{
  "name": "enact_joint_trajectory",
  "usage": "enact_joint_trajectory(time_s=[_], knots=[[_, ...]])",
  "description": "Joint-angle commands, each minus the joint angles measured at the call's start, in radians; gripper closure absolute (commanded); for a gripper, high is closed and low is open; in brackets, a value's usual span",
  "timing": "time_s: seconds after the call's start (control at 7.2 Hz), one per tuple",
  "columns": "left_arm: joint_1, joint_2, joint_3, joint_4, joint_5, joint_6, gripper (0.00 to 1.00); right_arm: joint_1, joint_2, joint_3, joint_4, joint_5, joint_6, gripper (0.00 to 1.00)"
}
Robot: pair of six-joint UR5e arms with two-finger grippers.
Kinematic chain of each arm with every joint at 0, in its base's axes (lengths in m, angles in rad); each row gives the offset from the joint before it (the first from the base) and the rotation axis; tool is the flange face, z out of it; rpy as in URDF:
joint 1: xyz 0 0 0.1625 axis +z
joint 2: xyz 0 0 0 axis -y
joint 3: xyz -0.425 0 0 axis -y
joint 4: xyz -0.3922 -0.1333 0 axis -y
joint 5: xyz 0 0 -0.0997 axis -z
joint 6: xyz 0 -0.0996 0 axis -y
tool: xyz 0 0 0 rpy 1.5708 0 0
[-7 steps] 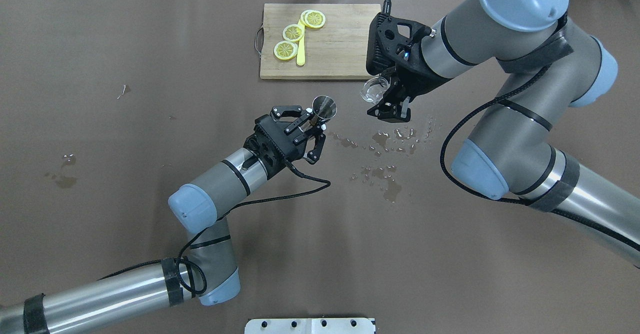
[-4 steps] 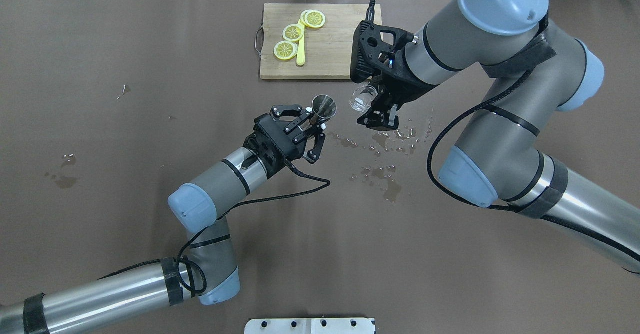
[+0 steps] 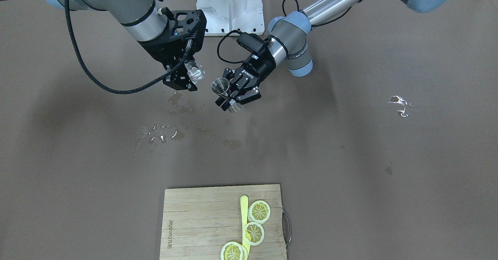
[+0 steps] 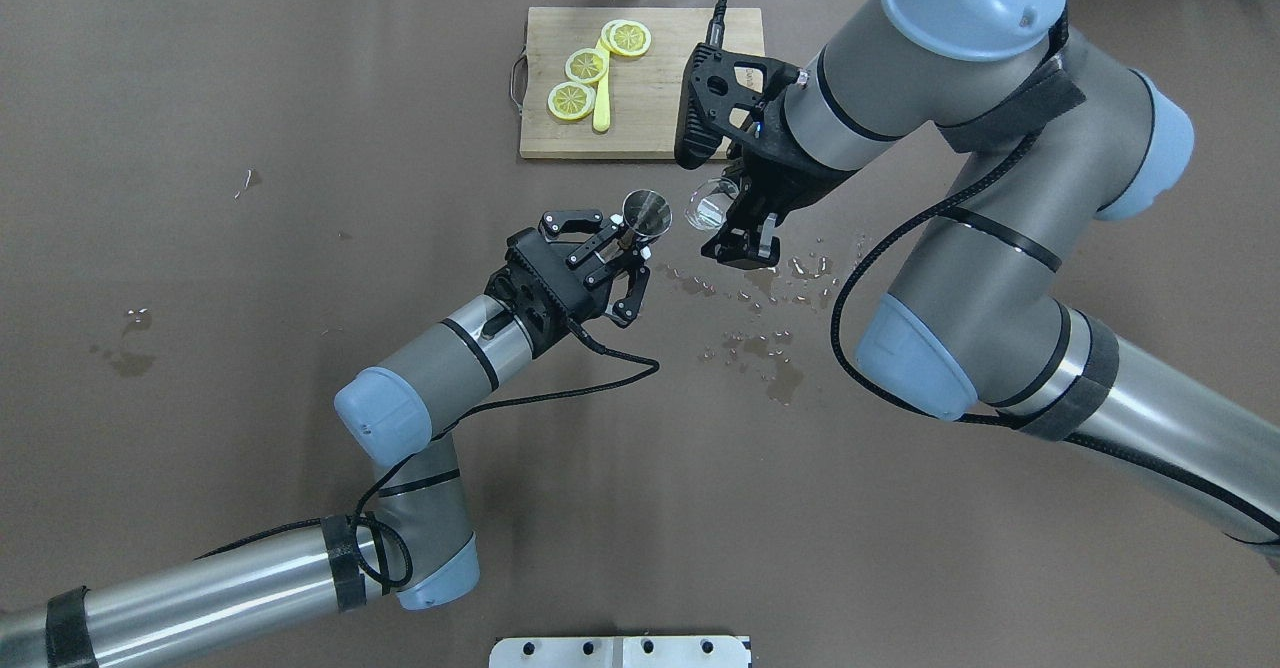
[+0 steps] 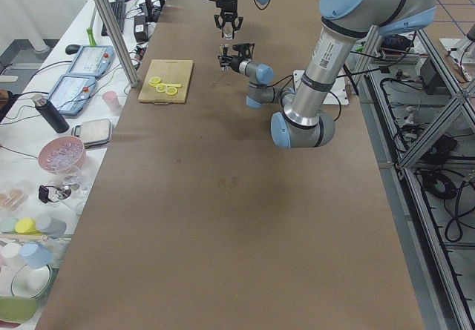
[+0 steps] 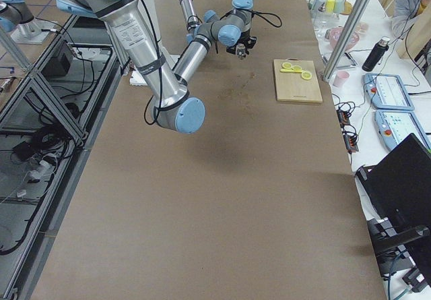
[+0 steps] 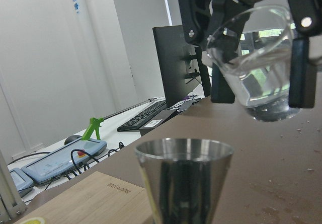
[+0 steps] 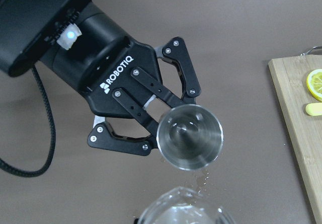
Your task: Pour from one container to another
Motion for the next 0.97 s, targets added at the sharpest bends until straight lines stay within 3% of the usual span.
enact_joint_trajectory(time_s=[0.0,0.83], knots=[[0.000,-0.001,0.000,0.000,0.000,0.000,1.00,-0.011,0.016,-0.006,-0.040,-0.003,0.001,1.00],[0.000,-0.001,-0.002,0.000,0.000,-0.002,1.00,-0.019,0.056,-0.007,-0.127,-0.009,0.001,1.00]])
